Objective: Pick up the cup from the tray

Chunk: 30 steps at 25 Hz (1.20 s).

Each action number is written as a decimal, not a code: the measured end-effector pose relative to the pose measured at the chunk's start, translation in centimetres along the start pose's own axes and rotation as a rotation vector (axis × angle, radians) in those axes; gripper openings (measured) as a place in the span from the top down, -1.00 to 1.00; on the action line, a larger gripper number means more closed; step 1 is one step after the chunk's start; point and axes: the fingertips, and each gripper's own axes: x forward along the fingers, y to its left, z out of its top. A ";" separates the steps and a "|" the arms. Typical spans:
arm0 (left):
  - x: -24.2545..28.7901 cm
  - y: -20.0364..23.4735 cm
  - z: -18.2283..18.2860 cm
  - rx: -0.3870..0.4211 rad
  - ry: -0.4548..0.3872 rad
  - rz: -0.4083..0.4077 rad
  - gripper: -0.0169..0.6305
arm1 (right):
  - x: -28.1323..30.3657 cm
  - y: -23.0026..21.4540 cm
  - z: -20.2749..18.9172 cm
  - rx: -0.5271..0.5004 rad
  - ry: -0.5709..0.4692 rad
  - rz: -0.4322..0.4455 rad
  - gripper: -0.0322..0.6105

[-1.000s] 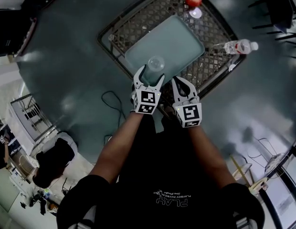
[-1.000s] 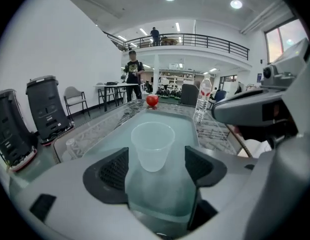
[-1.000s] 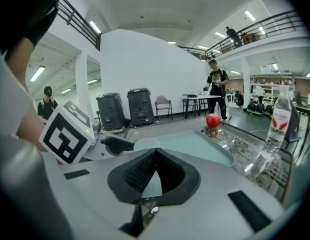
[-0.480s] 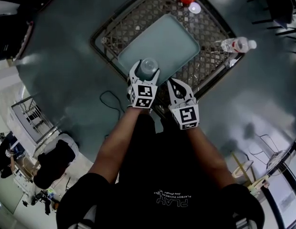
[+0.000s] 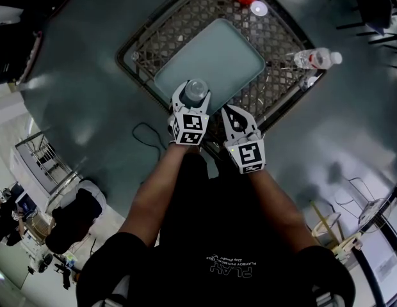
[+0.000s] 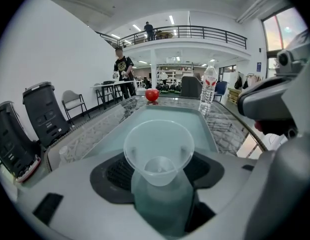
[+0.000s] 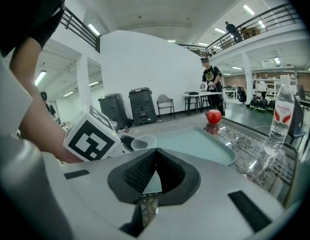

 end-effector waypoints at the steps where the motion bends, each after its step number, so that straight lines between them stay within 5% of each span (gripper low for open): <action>1: 0.0 0.0 0.0 0.001 0.000 -0.002 0.03 | 0.0 0.0 0.0 -0.001 -0.001 -0.001 0.88; 11: -2.1 0.2 2.5 0.005 -0.056 -0.017 0.04 | -0.7 0.1 1.4 -0.026 -0.031 -0.017 0.88; 22: -8.1 -1.2 5.3 -0.011 -0.114 -0.093 0.04 | -3.7 0.7 6.7 -0.111 -0.152 -0.049 0.88; 30: -13.9 -1.0 9.5 -0.006 -0.206 -0.061 0.04 | -5.0 1.7 11.2 -0.129 -0.224 -0.079 0.88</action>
